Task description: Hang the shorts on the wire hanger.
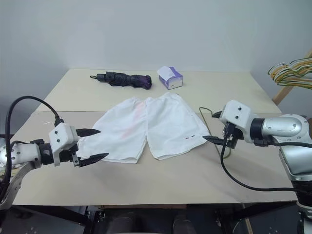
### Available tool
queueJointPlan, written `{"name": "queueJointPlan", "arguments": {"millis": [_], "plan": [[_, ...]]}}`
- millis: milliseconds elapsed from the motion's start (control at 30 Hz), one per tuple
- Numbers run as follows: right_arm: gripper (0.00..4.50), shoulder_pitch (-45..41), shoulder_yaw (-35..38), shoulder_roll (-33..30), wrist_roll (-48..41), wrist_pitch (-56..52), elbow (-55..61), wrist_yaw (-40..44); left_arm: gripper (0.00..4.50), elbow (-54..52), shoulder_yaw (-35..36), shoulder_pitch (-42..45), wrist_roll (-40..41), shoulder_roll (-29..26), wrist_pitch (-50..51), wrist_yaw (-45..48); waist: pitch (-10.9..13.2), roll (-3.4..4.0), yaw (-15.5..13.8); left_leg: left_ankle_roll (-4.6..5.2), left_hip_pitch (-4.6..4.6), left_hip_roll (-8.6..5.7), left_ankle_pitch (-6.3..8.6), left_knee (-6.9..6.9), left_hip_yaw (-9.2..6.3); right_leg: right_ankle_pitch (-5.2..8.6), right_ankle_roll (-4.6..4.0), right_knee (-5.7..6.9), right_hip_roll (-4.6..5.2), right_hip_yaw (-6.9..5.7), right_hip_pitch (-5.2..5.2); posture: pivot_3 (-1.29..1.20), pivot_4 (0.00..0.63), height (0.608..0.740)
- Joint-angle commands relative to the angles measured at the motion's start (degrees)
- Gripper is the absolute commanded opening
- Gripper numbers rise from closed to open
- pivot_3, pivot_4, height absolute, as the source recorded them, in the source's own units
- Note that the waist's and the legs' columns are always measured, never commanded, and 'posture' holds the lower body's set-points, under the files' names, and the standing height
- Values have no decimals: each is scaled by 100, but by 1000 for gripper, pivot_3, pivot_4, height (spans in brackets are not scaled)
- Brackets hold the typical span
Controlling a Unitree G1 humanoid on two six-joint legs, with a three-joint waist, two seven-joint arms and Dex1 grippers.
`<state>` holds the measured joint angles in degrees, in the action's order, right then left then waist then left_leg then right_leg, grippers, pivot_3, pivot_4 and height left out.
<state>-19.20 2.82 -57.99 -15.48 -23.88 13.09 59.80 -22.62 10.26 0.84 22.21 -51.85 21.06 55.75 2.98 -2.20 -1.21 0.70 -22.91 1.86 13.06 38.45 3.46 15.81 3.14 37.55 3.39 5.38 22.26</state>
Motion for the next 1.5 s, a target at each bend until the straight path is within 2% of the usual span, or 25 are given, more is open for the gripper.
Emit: {"name": "queueJointPlan", "arguments": {"millis": [33,267,400,533,733,867,1000,1233,1333,1500], "plan": [[4473,0,96,5,3,61,177,-36,4500,2,74,172,30,-2,-8,-33,0,0,-2,0,0,0,0,0,0,0,0,0,0,0,0,125,0,740],[4473,16,110,17,41,27,190,-43,4500,56,-5,563,56,321,92,-349,0,0,-14,0,-2,-1,0,0,-1,0,1,-1,0,0,0,116,0,740],[4473,-19,94,51,34,-151,227,-123,4500,212,-346,900,-110,514,92,-448,0,0,-35,0,-1,-4,0,0,-1,-1,1,0,0,1,-1,115,0,740],[4473,-25,84,62,47,-288,230,-174,4500,505,-1141,1687,-529,974,425,-804,-1,-1,-93,0,-5,-7,0,7,-3,-3,5,-1,-4,0,-2,100,0,740],[4473,115,277,50,21,-466,447,-352,4500,482,-1941,2169,-545,1722,721,-829,-2,-1,-103,11,-35,-7,7,27,-6,-4,7,-2,-5,1,12,56,0,740],[4473,324,368,119,19,-612,624,-585,4500,614,-2761,2389,-869,2169,828,-812,-3,0,-89,12,-33,-7,7,35,-8,-4,8,0,-8,0,8,28,0,740],[4473,424,385,201,7,-692,756,-743,4500,972,-3634,2632,-1670,2434,793,-1006,-7,4,-57,12,-31,-8,7,37,-9,-4,8,-1,-10,2,4,14,0,740],[4473,529,343,228,67,-721,770,-869,4500,1614,-4113,2604,-2304,2594,670,-1067,-11,11,94,12,-31,-8,7,35,-16,-4,8,-2,-13,1,5,3,0,740],[4500,532,305,265,46,-738,800,-900,3899,1990,-4202,2639,-2454,2925,614,-1234,-14,16,95,12,-31,-8,7,36,-17,-4,9,-1,-13,0,4,4,0,740],[4500,514,277,290,49,-778,784,-937,2197,2104,-4190,2666,-2670,3221,856,-1378,-19,19,79,13,-34,-11,8,38,-20,-3,10,-3,-12,-1,4,6,0,740]]}}
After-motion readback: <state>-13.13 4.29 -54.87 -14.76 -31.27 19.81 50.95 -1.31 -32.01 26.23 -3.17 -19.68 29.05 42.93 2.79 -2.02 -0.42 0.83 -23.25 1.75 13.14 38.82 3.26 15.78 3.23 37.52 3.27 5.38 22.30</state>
